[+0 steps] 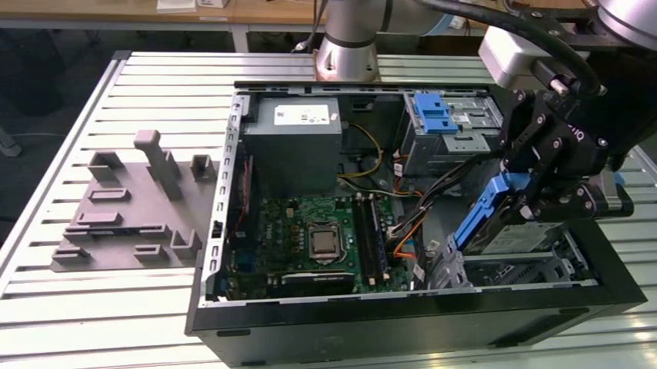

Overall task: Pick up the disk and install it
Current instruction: 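Insert the disk into the insertion slot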

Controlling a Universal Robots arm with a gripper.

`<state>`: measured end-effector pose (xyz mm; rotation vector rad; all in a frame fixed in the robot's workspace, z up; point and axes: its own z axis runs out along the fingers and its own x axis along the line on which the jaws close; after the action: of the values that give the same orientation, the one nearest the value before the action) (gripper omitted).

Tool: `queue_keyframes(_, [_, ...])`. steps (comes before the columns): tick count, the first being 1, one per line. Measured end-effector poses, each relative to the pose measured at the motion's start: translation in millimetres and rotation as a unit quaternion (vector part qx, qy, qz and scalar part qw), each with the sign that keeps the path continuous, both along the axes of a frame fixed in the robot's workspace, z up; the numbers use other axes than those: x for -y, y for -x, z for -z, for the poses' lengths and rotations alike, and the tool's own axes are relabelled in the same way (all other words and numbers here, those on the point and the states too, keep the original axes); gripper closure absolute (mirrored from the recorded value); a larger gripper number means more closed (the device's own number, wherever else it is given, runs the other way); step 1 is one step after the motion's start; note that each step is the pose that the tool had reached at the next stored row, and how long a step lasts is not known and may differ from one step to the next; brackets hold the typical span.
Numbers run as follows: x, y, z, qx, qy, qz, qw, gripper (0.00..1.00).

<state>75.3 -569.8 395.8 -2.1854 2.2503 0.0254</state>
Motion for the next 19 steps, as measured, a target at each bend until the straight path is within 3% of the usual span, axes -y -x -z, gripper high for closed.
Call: queue_keyframes(19, [0.0,0.0,8.3,0.0,0.0,0.0,1.0,0.64])
